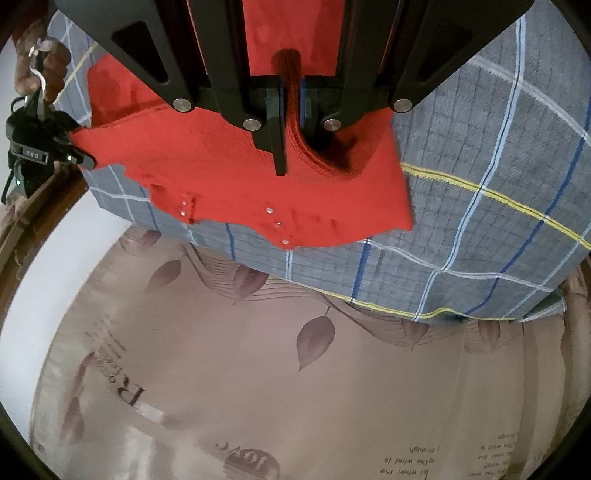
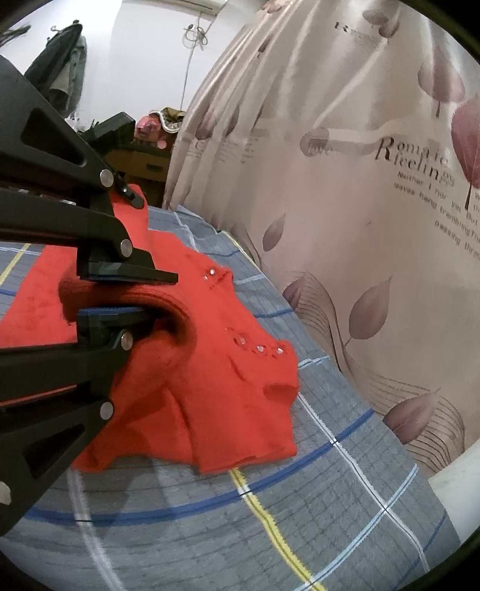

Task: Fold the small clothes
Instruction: 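Lower the folded hem onto the sweater and open both grippers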

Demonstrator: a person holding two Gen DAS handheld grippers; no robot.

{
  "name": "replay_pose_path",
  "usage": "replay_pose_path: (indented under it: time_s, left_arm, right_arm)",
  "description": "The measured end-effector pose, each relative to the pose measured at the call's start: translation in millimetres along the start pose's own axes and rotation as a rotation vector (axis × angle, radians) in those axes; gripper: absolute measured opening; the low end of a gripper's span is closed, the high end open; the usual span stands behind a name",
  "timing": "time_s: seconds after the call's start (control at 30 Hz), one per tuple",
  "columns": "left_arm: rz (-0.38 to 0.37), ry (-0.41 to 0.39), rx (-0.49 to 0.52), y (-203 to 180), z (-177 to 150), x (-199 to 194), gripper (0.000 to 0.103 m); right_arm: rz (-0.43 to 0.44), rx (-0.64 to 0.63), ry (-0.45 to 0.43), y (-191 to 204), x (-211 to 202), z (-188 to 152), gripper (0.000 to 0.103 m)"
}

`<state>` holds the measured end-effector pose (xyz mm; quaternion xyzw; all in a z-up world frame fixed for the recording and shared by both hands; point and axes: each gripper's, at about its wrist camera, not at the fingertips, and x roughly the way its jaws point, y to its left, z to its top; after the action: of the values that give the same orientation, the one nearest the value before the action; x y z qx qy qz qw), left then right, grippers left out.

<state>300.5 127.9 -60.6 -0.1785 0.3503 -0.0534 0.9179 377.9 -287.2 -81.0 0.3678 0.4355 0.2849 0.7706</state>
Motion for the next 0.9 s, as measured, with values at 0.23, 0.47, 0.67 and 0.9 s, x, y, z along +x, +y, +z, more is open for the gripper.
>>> replay_pose_path:
  time_s: [0.23,0.47,0.67,0.9]
  left_arm:
    - [0.020,0.030,-0.007,4.7,8.0,24.8,0.005]
    - [0.024,0.041,-0.013,8.3,17.7,41.8,0.005]
    - [-0.021,0.101,-0.095,19.9,27.0,61.5,0.011]
    - [-0.153,0.056,-0.339,57.0,40.1,63.2,0.058]
  right_arm:
    - [0.001,0.048,0.008,-21.3,17.0,9.7,0.009]
    - [0.002,0.089,0.012,-40.5,30.7,16.5,0.009]
    - [0.043,0.114,-0.017,-47.0,36.7,25.2,0.014]
    - [0.106,0.142,-0.124,-51.1,28.1,36.7,0.021]
